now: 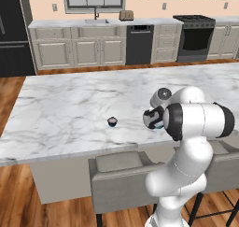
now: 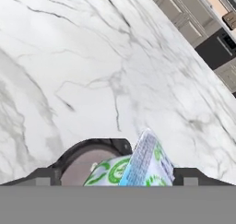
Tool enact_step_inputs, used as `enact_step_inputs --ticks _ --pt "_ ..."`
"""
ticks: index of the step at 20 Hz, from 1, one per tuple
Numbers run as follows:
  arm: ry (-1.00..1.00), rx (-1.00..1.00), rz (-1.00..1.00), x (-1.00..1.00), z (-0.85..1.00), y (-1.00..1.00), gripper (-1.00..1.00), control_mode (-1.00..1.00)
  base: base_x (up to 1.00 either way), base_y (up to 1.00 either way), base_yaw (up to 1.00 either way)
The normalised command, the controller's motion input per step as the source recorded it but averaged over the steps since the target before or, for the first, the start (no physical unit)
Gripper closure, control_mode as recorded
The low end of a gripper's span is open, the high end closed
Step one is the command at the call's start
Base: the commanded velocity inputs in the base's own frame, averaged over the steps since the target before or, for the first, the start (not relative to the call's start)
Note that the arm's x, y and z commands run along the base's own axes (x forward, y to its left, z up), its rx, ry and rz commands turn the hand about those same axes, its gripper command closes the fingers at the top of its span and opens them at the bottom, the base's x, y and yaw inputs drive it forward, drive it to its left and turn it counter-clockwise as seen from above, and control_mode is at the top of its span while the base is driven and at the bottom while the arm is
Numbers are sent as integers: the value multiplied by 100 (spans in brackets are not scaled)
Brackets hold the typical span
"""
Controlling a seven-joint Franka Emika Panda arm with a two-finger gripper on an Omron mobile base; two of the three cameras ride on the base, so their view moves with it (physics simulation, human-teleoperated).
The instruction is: Stack the yogurt containers by placing the smaller containers on top of the larger containers.
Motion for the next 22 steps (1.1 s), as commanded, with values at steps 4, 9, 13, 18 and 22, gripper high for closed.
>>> enact_step_inputs --ticks 4,9,13,18,22 --pt "0 0 0 -7 0 0 -100 -100 0 0 0" --pt "0 -1 0 -22 0 5 -100 -100 0 0 0" --pt "0 -2 0 -45 1 15 -100 -100 0 0 0" --pt "0 -5 0 -51 16 37 -100 -100 0 0 0" --pt "0 0 0 -55 47 33 -100 -100 0 0 0"
